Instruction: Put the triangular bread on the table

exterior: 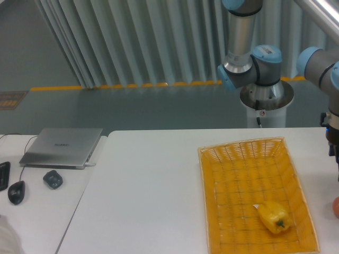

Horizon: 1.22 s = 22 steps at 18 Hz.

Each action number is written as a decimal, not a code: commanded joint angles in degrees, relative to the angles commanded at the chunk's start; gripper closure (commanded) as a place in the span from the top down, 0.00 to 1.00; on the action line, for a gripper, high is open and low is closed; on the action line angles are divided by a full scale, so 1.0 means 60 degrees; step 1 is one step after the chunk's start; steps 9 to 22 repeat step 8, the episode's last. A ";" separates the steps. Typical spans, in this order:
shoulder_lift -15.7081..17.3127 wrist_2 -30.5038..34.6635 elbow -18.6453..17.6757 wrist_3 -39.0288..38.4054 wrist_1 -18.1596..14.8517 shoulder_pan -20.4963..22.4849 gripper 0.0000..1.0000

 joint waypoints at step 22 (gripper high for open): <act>-0.0044 -0.0015 -0.0029 0.0000 0.0000 0.0000 1.00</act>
